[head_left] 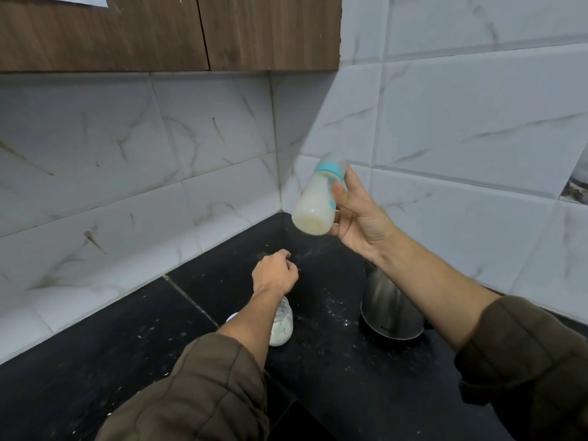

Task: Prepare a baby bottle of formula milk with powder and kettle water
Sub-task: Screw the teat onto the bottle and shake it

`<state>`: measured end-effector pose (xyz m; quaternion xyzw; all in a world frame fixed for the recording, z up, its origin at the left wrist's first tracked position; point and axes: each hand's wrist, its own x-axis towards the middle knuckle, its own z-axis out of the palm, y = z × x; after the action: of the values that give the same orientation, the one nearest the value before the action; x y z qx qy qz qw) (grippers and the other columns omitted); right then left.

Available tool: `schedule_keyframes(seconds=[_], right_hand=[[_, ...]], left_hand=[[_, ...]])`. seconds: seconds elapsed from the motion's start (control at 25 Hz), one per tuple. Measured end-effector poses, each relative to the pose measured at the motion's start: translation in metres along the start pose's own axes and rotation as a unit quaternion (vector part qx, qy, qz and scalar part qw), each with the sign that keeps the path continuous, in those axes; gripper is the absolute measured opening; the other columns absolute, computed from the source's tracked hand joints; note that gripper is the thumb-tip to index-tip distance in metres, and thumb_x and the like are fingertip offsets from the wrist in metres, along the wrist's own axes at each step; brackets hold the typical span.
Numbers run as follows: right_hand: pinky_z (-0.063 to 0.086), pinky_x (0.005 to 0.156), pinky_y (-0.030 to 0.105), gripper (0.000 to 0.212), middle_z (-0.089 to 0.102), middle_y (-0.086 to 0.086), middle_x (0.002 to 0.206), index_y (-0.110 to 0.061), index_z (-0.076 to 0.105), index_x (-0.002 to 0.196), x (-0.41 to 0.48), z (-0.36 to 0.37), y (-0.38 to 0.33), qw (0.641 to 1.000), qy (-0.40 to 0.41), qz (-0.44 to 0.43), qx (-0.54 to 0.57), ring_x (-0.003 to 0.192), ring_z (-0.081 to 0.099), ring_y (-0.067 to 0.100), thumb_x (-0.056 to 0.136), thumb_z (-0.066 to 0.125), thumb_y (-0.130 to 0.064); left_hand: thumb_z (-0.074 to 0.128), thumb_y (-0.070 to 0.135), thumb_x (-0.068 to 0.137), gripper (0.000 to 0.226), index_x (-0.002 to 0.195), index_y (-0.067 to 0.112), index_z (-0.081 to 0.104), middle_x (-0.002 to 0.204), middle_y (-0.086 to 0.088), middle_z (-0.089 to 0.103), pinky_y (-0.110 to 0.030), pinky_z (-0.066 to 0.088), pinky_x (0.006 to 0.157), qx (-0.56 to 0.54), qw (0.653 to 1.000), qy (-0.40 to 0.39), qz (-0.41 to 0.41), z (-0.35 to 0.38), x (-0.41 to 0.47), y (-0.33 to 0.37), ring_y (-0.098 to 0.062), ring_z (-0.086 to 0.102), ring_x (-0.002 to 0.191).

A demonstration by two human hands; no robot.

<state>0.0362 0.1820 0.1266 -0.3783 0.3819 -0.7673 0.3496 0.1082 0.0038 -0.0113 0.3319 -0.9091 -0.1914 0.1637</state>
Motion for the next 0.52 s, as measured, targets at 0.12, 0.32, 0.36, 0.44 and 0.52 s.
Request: schedule_keyframes(seconds=[0.12, 0.32, 0.36, 0.44, 0.52], right_hand=[[0.063, 0.075, 0.044, 0.093, 0.064, 0.01, 0.133, -0.034, 0.032, 0.158, 0.008, 0.0, -0.005, 0.991, 0.108, -0.034, 0.069, 0.106, 0.073, 0.034, 0.079, 0.082, -0.031], [0.063, 0.079, 0.051, 0.098, 0.073, 0.012, 0.112, -0.05, 0.025, 0.155, -0.008, 0.008, -0.004, 0.985, 0.003, -0.01, -0.17, 0.104, 0.072, 0.029, 0.083, 0.08, -0.015], [0.063, 0.078, 0.05, 0.1, 0.074, 0.012, 0.113, -0.051, 0.024, 0.156, -0.009, 0.011, -0.005, 0.983, 0.015, -0.028, -0.183, 0.105, 0.072, 0.029, 0.082, 0.08, -0.013], [0.063, 0.078, 0.047, 0.101, 0.074, 0.013, 0.119, -0.049, 0.019, 0.159, -0.004, 0.016, -0.01, 0.98, 0.111, -0.085, -0.14, 0.11, 0.072, 0.031, 0.087, 0.078, -0.008], [0.063, 0.081, 0.048, 0.099, 0.073, 0.01, 0.123, -0.048, 0.014, 0.16, 0.003, 0.015, -0.013, 0.97, 0.194, -0.13, -0.066, 0.111, 0.073, 0.031, 0.092, 0.076, -0.009]], left_hand=[[0.058, 0.029, 0.102, 0.038, 0.14, 0.024, 0.061, 0.115, 0.001, 0.074, -0.038, 0.061, 0.089, 0.006, 1.0, 0.008, -0.003, -0.001, -0.003, -0.002, -0.018, 0.07, 0.101], [0.059, 0.028, 0.102, 0.038, 0.139, 0.024, 0.061, 0.114, 0.001, 0.073, -0.037, 0.06, 0.089, 0.004, 1.0, -0.002, -0.008, -0.002, -0.004, -0.003, -0.017, 0.069, 0.1], [0.059, 0.028, 0.102, 0.038, 0.139, 0.024, 0.061, 0.114, 0.0, 0.073, -0.037, 0.06, 0.089, 0.002, 1.0, -0.002, -0.006, -0.002, -0.004, -0.003, -0.018, 0.069, 0.1], [0.056, 0.028, 0.102, 0.037, 0.138, 0.024, 0.062, 0.114, 0.0, 0.074, -0.038, 0.06, 0.089, 0.008, 1.0, 0.007, -0.003, -0.002, -0.005, -0.003, -0.02, 0.07, 0.102], [0.055, 0.029, 0.101, 0.037, 0.137, 0.025, 0.063, 0.114, 0.0, 0.075, -0.038, 0.059, 0.088, 0.01, 1.0, 0.016, -0.006, -0.003, -0.006, -0.004, -0.022, 0.07, 0.103]])
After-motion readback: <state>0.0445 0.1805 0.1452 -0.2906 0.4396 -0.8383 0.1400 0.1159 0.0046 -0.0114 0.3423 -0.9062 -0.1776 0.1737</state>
